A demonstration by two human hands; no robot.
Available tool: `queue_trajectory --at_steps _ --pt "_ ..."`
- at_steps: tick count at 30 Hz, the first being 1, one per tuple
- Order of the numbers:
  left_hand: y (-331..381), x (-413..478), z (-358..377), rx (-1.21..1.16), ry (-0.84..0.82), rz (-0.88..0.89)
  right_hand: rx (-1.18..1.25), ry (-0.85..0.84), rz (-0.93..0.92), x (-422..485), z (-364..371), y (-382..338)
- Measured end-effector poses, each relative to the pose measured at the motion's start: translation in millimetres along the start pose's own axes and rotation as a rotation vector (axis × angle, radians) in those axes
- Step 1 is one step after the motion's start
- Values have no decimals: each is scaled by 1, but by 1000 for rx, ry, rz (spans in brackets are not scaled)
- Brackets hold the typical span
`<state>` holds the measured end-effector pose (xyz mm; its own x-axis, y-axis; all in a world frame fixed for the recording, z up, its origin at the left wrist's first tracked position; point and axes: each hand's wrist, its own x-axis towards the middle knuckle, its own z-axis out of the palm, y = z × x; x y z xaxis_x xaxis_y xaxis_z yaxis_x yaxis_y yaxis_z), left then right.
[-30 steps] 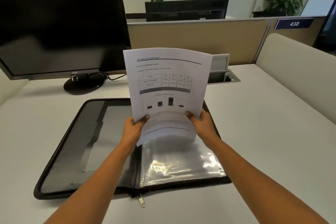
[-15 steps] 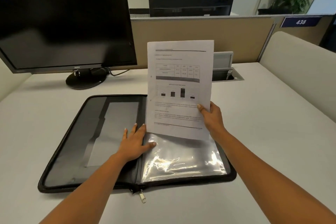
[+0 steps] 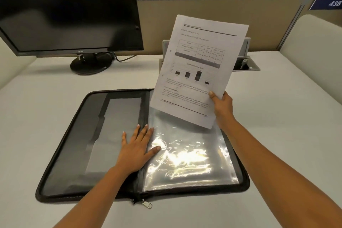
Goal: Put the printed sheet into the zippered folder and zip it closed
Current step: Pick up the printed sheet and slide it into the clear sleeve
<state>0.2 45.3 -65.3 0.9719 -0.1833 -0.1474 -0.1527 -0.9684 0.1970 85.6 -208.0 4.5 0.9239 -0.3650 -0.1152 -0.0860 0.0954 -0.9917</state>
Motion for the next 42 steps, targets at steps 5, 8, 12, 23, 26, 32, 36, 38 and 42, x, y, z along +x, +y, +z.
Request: queue_trajectory --at_steps 5,8,12,23,26,32,36,38,42 --pt "4 -3 -4 -81 20 -33 32 -7 25 7 11 0" --pt "8 9 -15 -141 83 -64 43 -11 30 16 18 -7" --pt "13 48 -27 -153 97 -53 60 3 12 35 28 -20" --pt "25 150 -50 -125 -31 39 145 -7 67 95 64 -25" --pt "26 163 -46 -83 -59 58 150 -26 90 106 70 -20" --pt "22 170 -31 -62 21 68 147 -43 129 119 77 -7" --pt "25 172 -30 -118 139 64 144 -64 152 124 80 2" --pt "26 173 -29 -197 177 67 163 -72 160 126 81 5" --pt "25 177 -30 -304 125 58 230 -95 169 132 83 7"
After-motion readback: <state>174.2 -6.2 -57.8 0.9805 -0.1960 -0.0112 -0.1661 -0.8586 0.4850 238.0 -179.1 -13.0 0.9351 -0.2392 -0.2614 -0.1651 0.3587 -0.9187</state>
